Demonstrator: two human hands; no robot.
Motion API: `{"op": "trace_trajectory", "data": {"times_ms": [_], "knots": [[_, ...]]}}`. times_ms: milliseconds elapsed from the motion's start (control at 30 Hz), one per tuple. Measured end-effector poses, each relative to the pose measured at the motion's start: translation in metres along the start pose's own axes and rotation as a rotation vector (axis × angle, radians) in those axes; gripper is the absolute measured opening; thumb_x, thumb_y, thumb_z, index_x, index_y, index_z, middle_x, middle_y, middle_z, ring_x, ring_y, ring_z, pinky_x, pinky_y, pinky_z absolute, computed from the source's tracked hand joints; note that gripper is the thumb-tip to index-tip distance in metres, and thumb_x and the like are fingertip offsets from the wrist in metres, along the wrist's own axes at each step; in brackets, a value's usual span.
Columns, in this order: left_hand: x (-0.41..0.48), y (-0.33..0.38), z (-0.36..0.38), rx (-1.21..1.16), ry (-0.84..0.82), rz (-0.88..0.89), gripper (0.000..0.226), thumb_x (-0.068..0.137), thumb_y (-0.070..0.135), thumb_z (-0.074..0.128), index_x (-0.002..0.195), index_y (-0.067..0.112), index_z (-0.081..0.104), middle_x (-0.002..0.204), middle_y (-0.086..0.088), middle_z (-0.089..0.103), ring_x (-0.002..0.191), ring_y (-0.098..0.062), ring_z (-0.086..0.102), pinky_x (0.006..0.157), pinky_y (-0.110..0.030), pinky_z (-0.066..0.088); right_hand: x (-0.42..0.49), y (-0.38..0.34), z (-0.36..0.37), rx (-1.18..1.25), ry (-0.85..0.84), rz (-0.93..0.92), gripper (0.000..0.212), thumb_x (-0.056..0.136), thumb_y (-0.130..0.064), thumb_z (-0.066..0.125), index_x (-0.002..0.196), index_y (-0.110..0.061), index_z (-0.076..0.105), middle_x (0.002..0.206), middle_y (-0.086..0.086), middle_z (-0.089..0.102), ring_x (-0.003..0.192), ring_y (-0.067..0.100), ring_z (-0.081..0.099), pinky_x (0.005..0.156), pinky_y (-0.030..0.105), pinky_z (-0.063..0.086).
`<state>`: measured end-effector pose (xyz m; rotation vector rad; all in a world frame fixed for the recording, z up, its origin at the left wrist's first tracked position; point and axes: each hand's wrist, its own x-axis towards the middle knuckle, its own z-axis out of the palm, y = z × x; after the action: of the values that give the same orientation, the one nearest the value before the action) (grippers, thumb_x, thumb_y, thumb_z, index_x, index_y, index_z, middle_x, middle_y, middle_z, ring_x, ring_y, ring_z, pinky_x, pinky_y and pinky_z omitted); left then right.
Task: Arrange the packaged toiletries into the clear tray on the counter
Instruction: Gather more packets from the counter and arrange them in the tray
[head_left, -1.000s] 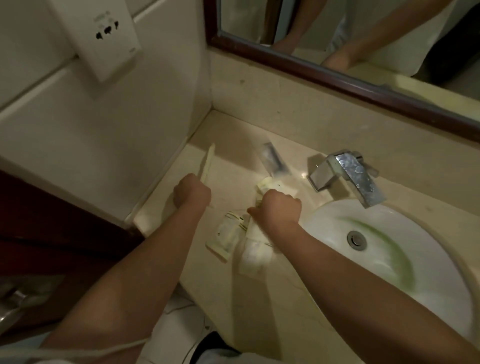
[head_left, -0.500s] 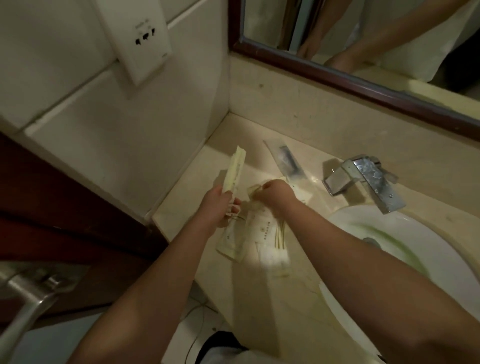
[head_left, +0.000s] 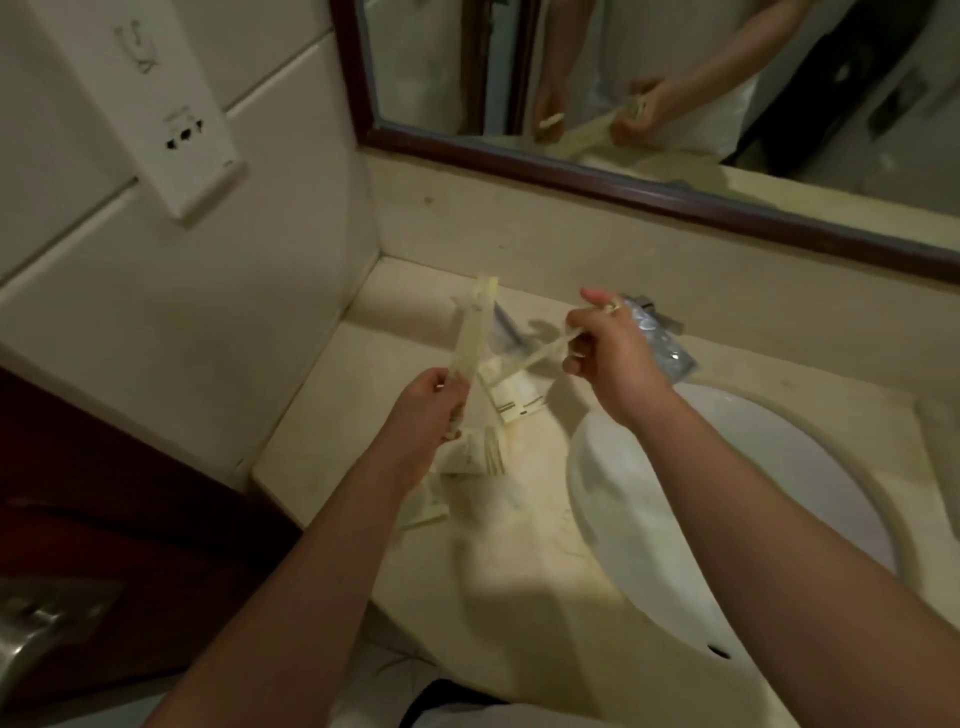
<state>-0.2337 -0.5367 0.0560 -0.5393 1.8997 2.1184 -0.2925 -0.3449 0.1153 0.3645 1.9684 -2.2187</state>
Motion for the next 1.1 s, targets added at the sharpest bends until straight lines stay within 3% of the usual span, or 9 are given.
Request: {"op": "trace_trajectory", "data": {"times_ms": [200, 300, 367, 467, 567, 667, 767, 967, 1100], "knots": [[-0.023, 0.009, 0.059, 0.158, -0.099, 0.093, 0.017, 0.095, 0.023, 0.055, 0.098, 0.009, 0.065, 0.084, -0.004, 0.066, 0.074, -0.016, 0.061, 0.068, -0.032, 0.049, -0.035, -0.006, -0.067, 0.274, 0.01, 0.046, 0.044, 0.09, 0.009, 0.037, 0.128, -0.007, 0.051, 0.066, 0.001, 0.062, 0.054, 0.015, 0.041, 0.055, 0.03, 0.036], [-0.035, 0.005, 0.087, 0.161, -0.166, 0.08, 0.018, 0.095, 0.023, 0.053, 0.101, 0.012, 0.066, 0.089, -0.006, 0.069, 0.082, -0.023, 0.062, 0.075, -0.04, 0.047, -0.058, -0.01, -0.109, 0.318, -0.009, 0.019, 0.038, 0.093, 0.007, 0.036, 0.119, -0.009, 0.058, 0.088, 0.007, 0.073, 0.073, 0.017, 0.065, 0.073, 0.035, 0.053], [-0.046, 0.0, 0.112, 0.178, -0.213, 0.072, 0.019, 0.096, 0.023, 0.052, 0.104, 0.014, 0.067, 0.093, -0.007, 0.07, 0.087, -0.028, 0.063, 0.078, -0.044, 0.048, -0.073, -0.009, -0.14, 0.362, 0.003, 0.019, 0.035, 0.096, 0.005, 0.035, 0.117, -0.009, 0.059, 0.095, 0.01, 0.072, 0.083, 0.02, 0.067, 0.079, 0.036, 0.053], [-0.068, -0.009, 0.156, 0.237, -0.302, 0.076, 0.019, 0.095, 0.025, 0.053, 0.107, 0.019, 0.068, 0.102, -0.011, 0.072, 0.095, -0.032, 0.066, 0.086, -0.049, 0.052, -0.095, -0.003, -0.195, 0.478, 0.031, 0.034, 0.026, 0.091, 0.002, 0.039, 0.106, -0.011, 0.056, 0.086, 0.009, 0.07, 0.077, 0.022, 0.062, 0.073, 0.035, 0.048], [-0.099, -0.022, 0.211, 0.295, -0.394, 0.093, 0.016, 0.096, 0.023, 0.052, 0.103, 0.021, 0.066, 0.095, -0.01, 0.07, 0.08, -0.021, 0.067, 0.073, -0.041, 0.05, -0.127, 0.002, -0.26, 0.692, -0.046, 0.033, 0.034, 0.066, 0.003, 0.052, 0.093, -0.016, 0.045, 0.077, 0.008, 0.059, 0.066, 0.019, 0.048, 0.063, 0.029, 0.039], [-0.134, -0.039, 0.267, 0.317, -0.49, 0.08, 0.02, 0.099, 0.016, 0.046, 0.112, 0.012, 0.06, 0.101, -0.013, 0.072, 0.075, -0.017, 0.067, 0.066, -0.034, 0.049, -0.165, 0.008, -0.326, 0.495, 0.052, 0.022, 0.033, 0.081, 0.012, 0.052, 0.1, -0.015, 0.05, 0.083, 0.006, 0.059, 0.067, 0.014, 0.053, 0.065, 0.025, 0.043], [-0.166, -0.058, 0.322, 0.325, -0.593, 0.059, 0.023, 0.1, 0.015, 0.043, 0.118, 0.011, 0.057, 0.103, -0.01, 0.073, 0.08, -0.023, 0.07, 0.07, -0.037, 0.052, -0.201, 0.009, -0.384, 0.252, 0.2, -0.049, 0.011, 0.093, -0.001, 0.057, 0.093, -0.012, 0.058, 0.074, 0.001, 0.058, 0.062, 0.008, 0.053, 0.058, 0.018, 0.047], [-0.213, -0.084, 0.418, 0.334, -0.654, 0.003, 0.02, 0.099, 0.015, 0.046, 0.111, 0.009, 0.061, 0.1, -0.017, 0.072, 0.091, -0.036, 0.07, 0.08, -0.045, 0.054, -0.25, 0.016, -0.475, 0.249, 0.39, -0.03, 0.004, 0.089, -0.01, 0.065, 0.086, -0.011, 0.065, 0.064, -0.002, 0.054, 0.051, 0.004, 0.048, 0.047, 0.017, 0.042], [-0.211, -0.089, 0.461, 0.367, -0.66, -0.024, 0.017, 0.097, 0.015, 0.052, 0.104, 0.008, 0.066, 0.085, -0.011, 0.071, 0.07, -0.027, 0.066, 0.06, -0.032, 0.053, -0.257, 0.013, -0.516, 0.322, 0.438, 0.006, 0.001, 0.089, -0.009, 0.065, 0.089, -0.009, 0.066, 0.063, -0.003, 0.057, 0.05, 0.004, 0.05, 0.045, 0.017, 0.045]]}}
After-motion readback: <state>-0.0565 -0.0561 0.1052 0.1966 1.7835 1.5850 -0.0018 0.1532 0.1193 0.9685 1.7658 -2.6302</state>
